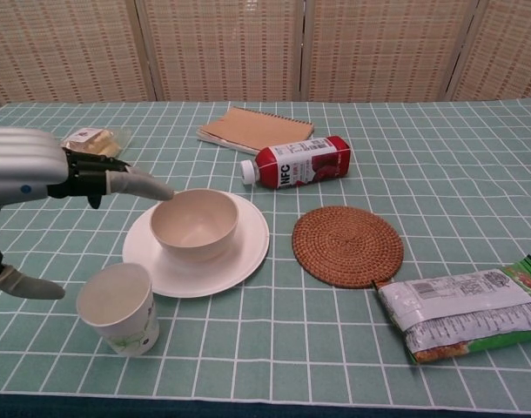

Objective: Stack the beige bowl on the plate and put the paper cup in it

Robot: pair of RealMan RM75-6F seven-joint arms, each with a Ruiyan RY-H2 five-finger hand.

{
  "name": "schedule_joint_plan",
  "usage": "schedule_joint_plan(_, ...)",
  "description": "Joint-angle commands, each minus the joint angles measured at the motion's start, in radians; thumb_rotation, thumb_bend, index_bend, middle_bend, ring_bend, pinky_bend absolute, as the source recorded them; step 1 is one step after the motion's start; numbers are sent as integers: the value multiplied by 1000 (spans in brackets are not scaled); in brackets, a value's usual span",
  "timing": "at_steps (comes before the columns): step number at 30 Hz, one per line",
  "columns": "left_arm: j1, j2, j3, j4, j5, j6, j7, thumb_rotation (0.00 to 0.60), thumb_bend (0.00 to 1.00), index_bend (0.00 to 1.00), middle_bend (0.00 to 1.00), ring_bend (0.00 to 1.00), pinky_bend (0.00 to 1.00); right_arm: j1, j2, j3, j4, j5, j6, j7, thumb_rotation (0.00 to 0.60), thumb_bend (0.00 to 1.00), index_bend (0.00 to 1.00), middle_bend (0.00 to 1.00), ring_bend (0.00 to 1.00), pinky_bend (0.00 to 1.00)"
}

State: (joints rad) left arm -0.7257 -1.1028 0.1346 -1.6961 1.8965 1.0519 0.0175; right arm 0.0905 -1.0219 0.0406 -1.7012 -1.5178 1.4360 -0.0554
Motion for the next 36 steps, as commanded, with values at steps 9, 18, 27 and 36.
schedule_joint_plan(9, -21, -52, 0, -34, -53, -140, 137, 597, 195, 25, 2, 87, 327, -6, 5, -3, 1, 1, 5, 11, 600, 253, 124, 124, 43, 125)
schedule_joint_plan(18, -17, -76, 4, -29, -80, -173, 188, 597, 195, 64, 2, 85, 326, -3, 3, -4, 6, -1, 1, 19, 600, 253, 124, 124, 43, 125)
schedule_joint_plan(27, -18, -160, 16, 46, -60, -168, 160, 600, 195, 215, 29, 158, 410, -2, 1, -4, 7, 1, -2, 17, 600, 237, 124, 124, 43, 125)
schedule_joint_plan(36, -24, -189, 22, 114, -54, -129, 68, 600, 222, 397, 216, 351, 672, -7, 3, -4, 5, 9, 1, 15, 600, 235, 124, 125, 43, 125)
